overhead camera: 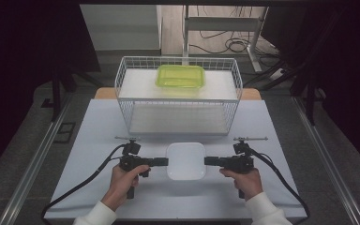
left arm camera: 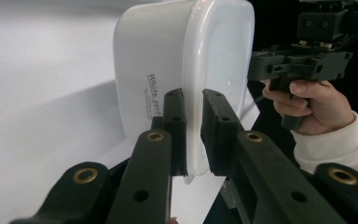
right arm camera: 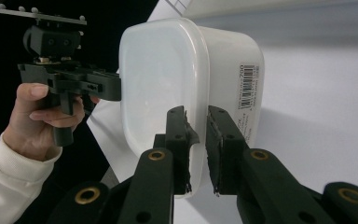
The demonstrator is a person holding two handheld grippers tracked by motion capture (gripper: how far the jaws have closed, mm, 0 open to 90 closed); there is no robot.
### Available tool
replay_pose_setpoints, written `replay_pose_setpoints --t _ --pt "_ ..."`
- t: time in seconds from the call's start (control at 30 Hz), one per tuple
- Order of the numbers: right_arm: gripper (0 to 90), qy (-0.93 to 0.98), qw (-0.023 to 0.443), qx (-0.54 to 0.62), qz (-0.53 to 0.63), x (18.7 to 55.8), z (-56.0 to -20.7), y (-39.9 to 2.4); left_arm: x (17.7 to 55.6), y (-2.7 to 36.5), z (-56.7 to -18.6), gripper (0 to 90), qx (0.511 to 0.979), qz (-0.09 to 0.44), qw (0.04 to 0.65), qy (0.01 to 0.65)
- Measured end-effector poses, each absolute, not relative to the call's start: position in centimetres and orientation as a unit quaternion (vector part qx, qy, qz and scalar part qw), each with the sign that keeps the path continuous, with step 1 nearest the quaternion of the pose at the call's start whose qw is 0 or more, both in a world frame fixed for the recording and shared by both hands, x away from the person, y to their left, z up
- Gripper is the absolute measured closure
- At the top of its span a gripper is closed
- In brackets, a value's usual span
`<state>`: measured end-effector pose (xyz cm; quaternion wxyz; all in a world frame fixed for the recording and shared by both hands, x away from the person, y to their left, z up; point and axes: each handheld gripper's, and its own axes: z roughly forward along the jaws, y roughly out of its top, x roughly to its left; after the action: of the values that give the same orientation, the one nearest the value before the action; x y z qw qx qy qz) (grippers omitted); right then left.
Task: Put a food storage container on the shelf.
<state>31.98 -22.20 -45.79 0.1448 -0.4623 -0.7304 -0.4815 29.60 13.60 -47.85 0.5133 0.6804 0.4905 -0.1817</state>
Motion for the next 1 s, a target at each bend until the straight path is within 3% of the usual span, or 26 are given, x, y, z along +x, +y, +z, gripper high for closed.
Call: replay_pose_setpoints --t 1.0 --pt "79.0 -0.737 0.095 -0.407 -0.532 33.3 -38.7 -21.0 31.1 15.0 -41.1 80.2 0.679 -0.133 0.552 0.465"
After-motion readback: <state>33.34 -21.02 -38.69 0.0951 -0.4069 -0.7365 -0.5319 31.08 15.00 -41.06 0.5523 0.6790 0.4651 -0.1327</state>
